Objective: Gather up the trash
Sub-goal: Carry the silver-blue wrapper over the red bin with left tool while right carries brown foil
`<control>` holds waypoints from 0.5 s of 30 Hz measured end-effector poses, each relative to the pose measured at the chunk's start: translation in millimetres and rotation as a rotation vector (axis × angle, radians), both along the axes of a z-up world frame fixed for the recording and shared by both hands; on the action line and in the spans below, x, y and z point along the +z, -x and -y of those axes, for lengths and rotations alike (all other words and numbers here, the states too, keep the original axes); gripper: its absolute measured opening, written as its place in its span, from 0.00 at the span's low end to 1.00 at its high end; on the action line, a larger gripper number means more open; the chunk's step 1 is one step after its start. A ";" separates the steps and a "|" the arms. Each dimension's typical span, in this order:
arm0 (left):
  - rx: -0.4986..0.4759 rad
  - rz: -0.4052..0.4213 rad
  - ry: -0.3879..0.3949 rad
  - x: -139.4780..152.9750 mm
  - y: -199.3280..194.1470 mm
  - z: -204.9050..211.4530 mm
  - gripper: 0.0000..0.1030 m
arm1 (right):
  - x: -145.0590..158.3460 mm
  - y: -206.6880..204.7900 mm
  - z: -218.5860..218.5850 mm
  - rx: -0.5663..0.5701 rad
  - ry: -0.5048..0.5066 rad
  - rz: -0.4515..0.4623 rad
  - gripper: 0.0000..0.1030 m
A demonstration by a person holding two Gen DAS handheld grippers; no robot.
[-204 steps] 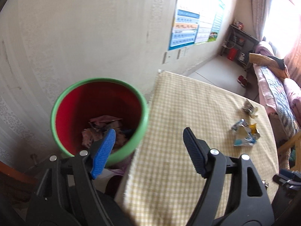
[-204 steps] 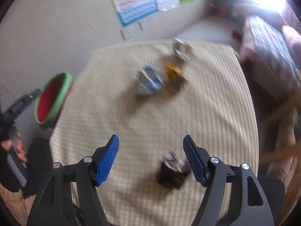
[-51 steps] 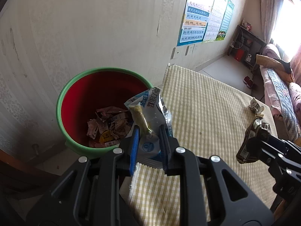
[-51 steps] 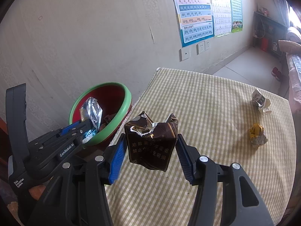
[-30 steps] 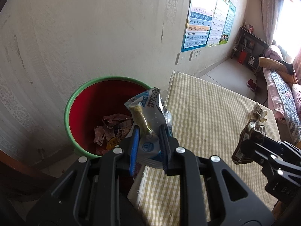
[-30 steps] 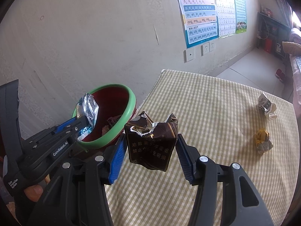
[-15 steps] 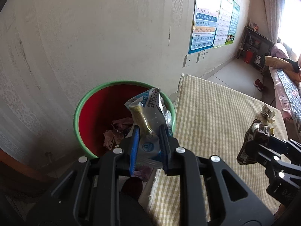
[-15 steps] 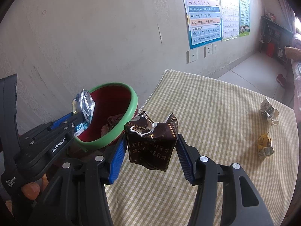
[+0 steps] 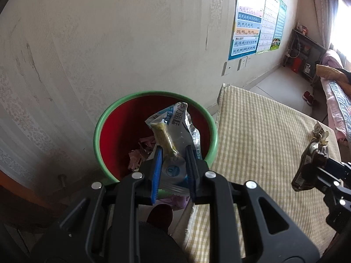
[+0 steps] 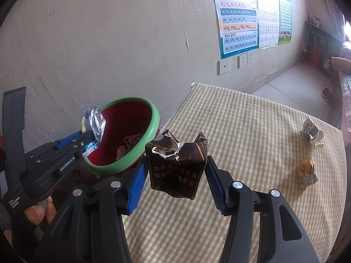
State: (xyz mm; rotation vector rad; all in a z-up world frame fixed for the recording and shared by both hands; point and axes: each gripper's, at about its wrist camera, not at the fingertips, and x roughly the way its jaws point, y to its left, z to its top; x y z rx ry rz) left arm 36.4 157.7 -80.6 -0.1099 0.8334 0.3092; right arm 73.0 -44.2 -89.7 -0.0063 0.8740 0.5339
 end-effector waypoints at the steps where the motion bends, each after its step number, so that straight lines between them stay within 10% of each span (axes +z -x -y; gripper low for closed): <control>1: 0.013 -0.003 -0.001 -0.9 -0.6 -5.0 0.20 | 1.4 -1.3 -2.5 0.004 0.000 0.004 0.51; 15: 0.072 -0.010 -0.028 -2.8 -10.8 -50.4 0.20 | 11.8 -25.6 -52.8 0.079 -0.011 0.034 0.51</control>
